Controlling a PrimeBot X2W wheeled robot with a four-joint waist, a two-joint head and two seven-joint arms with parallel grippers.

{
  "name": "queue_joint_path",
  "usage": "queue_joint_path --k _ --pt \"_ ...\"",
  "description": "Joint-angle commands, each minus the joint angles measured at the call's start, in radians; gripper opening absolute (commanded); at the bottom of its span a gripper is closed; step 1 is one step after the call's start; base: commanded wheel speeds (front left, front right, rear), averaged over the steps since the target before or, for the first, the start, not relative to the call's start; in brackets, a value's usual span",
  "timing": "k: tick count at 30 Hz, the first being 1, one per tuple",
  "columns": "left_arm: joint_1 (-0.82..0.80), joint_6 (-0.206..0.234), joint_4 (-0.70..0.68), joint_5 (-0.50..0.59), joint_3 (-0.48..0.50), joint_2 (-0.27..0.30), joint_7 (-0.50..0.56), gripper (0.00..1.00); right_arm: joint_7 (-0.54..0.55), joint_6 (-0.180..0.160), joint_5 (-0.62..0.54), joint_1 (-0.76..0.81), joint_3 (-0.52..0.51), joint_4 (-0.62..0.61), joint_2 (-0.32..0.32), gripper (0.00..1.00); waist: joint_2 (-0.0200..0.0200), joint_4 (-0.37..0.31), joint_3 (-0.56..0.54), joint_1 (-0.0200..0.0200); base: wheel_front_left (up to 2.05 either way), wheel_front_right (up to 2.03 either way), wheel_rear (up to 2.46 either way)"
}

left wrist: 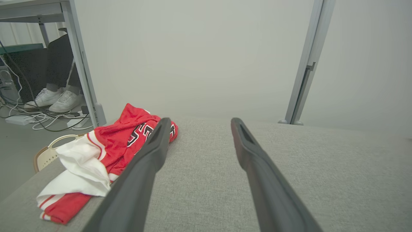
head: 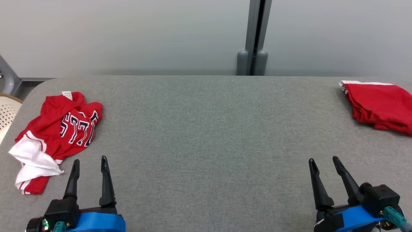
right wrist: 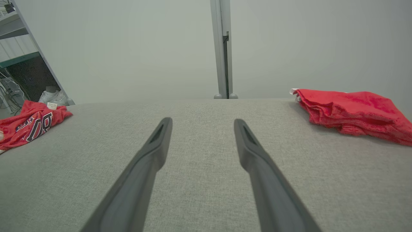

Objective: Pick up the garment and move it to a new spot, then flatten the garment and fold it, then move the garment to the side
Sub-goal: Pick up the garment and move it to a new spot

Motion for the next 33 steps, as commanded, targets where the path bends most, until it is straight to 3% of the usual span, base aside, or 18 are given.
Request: queue_joint_path --k 1,25,33 --pt "-0.002 0.005 0.002 -0.001 0.005 0.006 -0.003 1.0 -0.006 0.001 0.005 -0.006 0.004 0.008 0.001 1.0 0.0 0.028 0.0 -0.0001 0.0 0.0 0.0" --pt "0.024 0.025 0.007 -0.014 0.045 0.032 -0.003 1.0 -0.03 0.001 0.003 -0.037 0.038 0.067 0.001 1.0 0.0 0.314 -0.002 -0.0001 0.0 0.0 0.0" --pt "0.049 0.044 -0.012 -0.024 0.063 0.034 -0.003 1.0 -0.032 0.001 0.004 -0.044 0.052 0.078 0.001 1.0 0.0 0.362 0.0 -0.0001 0.0 0.0 0.0"
